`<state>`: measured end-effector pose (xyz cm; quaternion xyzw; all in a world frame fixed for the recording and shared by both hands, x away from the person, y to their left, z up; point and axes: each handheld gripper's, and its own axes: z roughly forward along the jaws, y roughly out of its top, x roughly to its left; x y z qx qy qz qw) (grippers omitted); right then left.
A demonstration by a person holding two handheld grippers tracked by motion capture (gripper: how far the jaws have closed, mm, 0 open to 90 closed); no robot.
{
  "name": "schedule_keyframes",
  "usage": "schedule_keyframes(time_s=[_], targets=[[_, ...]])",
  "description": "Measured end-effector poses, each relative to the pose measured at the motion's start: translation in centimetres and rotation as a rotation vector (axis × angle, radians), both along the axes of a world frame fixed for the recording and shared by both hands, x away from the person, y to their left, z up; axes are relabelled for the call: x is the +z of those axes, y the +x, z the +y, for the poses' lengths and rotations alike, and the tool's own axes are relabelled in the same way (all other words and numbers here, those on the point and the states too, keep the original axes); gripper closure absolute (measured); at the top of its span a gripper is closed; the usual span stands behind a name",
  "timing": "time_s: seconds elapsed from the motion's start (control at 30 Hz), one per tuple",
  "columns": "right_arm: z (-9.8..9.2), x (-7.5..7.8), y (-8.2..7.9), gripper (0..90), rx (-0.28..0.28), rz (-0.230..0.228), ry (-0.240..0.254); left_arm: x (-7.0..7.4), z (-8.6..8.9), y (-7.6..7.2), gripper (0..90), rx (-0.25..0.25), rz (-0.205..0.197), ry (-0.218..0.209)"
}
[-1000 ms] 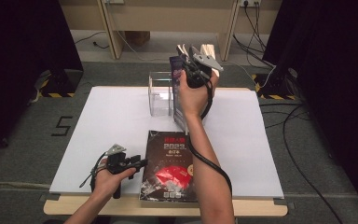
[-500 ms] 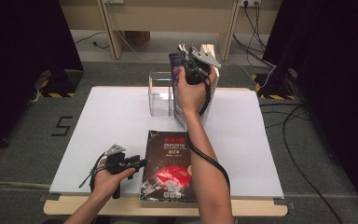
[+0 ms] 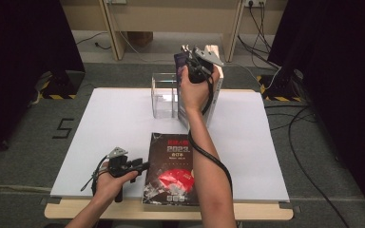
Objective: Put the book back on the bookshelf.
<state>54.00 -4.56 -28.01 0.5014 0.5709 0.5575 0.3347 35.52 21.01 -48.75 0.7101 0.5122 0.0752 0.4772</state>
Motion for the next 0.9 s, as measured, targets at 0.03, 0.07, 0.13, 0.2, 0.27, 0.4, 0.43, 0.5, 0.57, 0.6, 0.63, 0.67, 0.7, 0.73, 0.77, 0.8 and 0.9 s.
schedule_keyframes(time_s=[0.03, 0.07, 0.13, 0.2, 0.27, 0.4, 0.43, 0.5, 0.57, 0.6, 0.63, 0.67, 0.7, 0.73, 0.77, 0.8, 0.9], targets=[[0.1, 0.1, 0.1, 83.3, 0.002, -0.002, -0.006, 0.0, 0.0, 0.0, 54.8, -0.001, -0.001, -0.001], [0.2, 0.1, 0.1, 83.3, 0.0, -0.004, -0.004, 0.1, 0.1, 0.0, 54.8, -0.001, 0.002, 0.0], [0.4, 0.0, 0.2, 83.3, -0.002, -0.013, -0.012, 0.1, 0.1, 0.0, 54.8, 0.003, 0.0, -0.003], [0.5, -0.1, 0.3, 83.3, -0.001, -0.019, -0.007, 0.1, 0.2, 0.0, 54.9, 0.003, 0.001, -0.001], [0.7, -0.1, 0.3, 83.3, -0.003, -0.024, -0.008, 0.0, 0.3, 0.0, 54.9, 0.003, -0.004, -0.008], [1.0, -0.2, 0.8, 83.3, -0.01, -0.05, -0.01, 0.0, 0.3, 0.0, 54.8, 0.006, 0.003, -0.004], [1.0, -0.1, 0.9, 83.3, -0.012, -0.046, -0.013, 0.0, 0.3, 0.1, 54.9, 0.006, 0.003, -0.005], [1.0, -0.2, 1.1, 83.2, -0.016, -0.044, -0.019, 0.0, 0.3, 0.1, 54.9, 0.005, 0.005, -0.005], [1.2, -0.3, 1.1, 83.2, -0.029, -0.056, -0.036, -0.1, 0.3, 0.2, 55.0, 0.003, 0.006, -0.005], [1.3, -0.4, 1.0, 83.2, -0.03, -0.057, -0.051, -0.2, 0.3, 0.2, 55.0, 0.002, 0.009, -0.008], [1.3, -0.6, 0.9, 83.1, -0.027, -0.064, -0.052, -0.3, 0.2, 0.2, 55.0, 0.003, 0.013, -0.006], [1.4, -0.7, 0.8, 83.1, -0.027, -0.073, -0.057, -0.4, 0.2, 0.2, 55.0, 0.0, 0.014, -0.008], [1.5, -0.7, 0.5, 83.1, -0.031, -0.07, -0.059, -0.4, 0.1, 0.1, 55.0, -0.003, 0.014, -0.002], [1.5, -0.8, 0.3, 83.0, -0.031, -0.075, -0.075, -0.4, 0.1, 0.1, 55.0, -0.004, 0.013, -0.007], [1.5, -0.9, 0.2, 83.0, -0.033, -0.079, -0.078, -0.4, 0.0, 0.0, 55.0, -0.005, 0.012, -0.007], [1.6, -0.9, 0.0, 82.9, -0.035, -0.078, -0.076, -0.4, 0.0, 0.0, 54.9, -0.006, 0.01, -0.006], [1.6, -1.2, -0.9, 82.8, -0.043, -0.09, -0.088, -0.4, 0.0, 0.0, 55.0, -0.005, 0.01, -0.007]])
